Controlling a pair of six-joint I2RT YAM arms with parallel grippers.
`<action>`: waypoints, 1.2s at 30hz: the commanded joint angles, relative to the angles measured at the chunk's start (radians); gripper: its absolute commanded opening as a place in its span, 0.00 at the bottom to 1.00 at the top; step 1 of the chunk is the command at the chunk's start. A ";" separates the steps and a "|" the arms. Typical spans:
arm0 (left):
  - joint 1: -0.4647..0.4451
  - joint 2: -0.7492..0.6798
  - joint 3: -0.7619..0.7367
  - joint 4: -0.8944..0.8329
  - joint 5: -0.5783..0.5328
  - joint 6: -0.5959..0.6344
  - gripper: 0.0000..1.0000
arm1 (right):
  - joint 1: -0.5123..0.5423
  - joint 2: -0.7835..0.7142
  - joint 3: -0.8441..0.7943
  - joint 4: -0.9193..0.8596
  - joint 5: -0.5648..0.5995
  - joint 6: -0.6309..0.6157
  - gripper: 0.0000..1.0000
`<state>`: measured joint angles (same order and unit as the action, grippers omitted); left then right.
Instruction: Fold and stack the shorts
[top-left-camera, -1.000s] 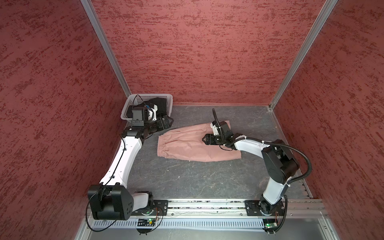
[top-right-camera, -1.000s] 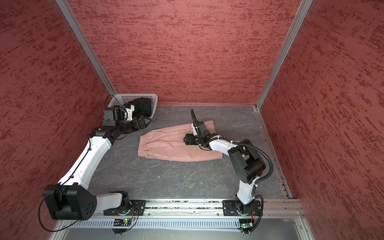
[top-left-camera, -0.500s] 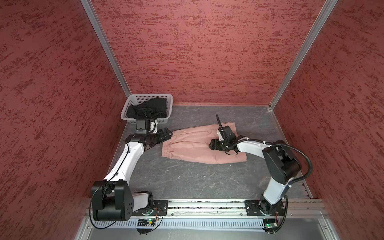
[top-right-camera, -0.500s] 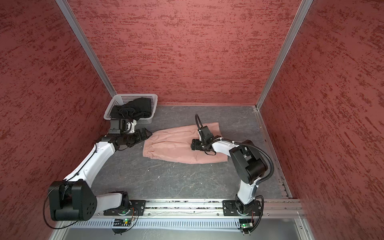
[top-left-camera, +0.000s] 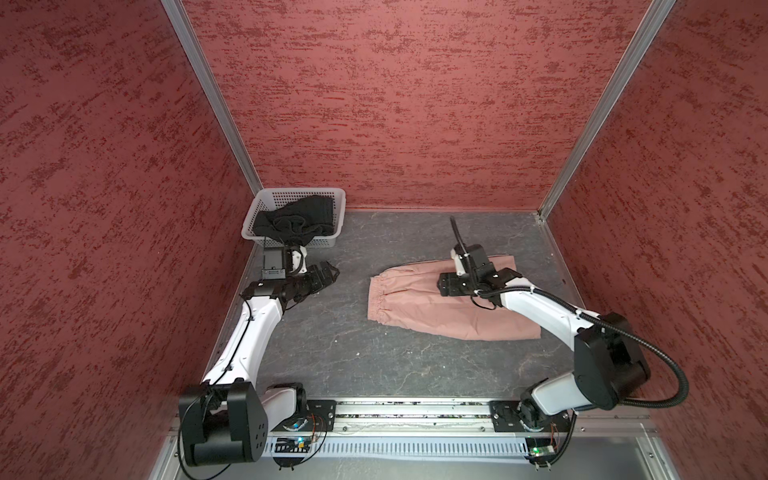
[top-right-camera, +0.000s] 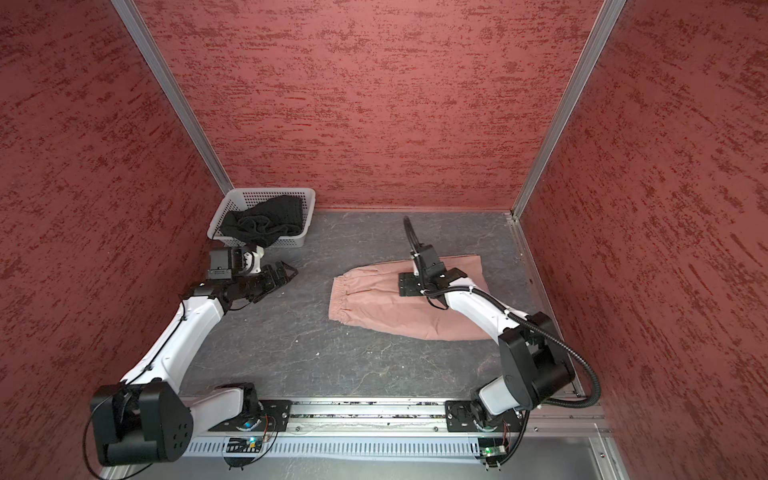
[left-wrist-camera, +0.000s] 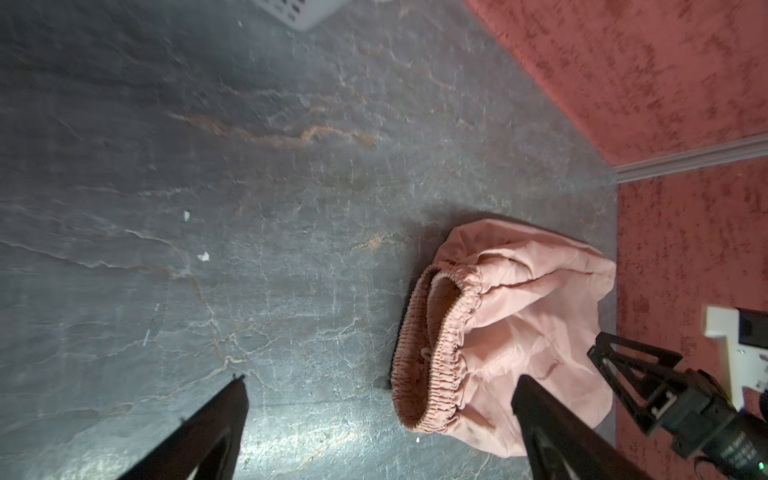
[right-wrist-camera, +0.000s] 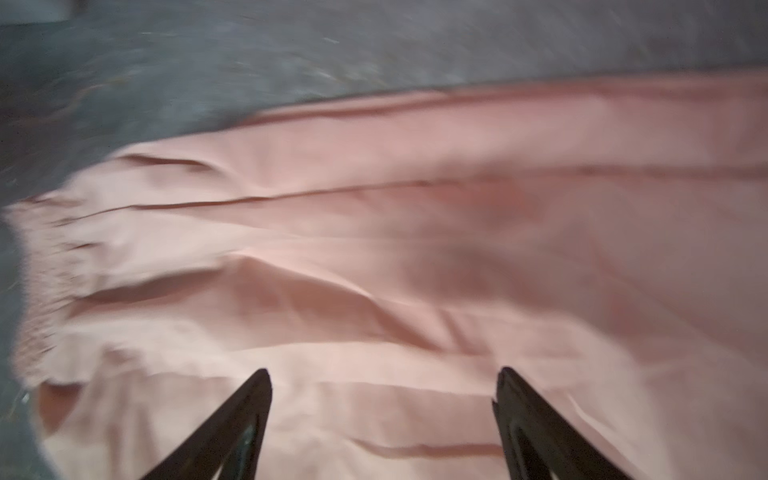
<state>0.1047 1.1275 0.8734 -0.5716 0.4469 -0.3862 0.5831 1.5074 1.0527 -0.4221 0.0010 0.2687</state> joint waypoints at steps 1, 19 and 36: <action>0.062 -0.091 0.024 -0.014 0.047 -0.027 0.99 | 0.195 0.058 0.075 -0.005 0.167 -0.170 0.87; 0.189 -0.281 0.018 -0.138 0.099 0.011 0.99 | 0.610 0.436 0.255 0.079 0.592 -0.549 0.99; 0.210 -0.297 0.001 -0.179 0.115 0.048 0.99 | 0.569 0.575 0.278 0.170 0.601 -0.642 0.90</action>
<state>0.3050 0.8433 0.8837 -0.7418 0.5526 -0.3607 1.1713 2.0407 1.3067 -0.2783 0.6132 -0.3386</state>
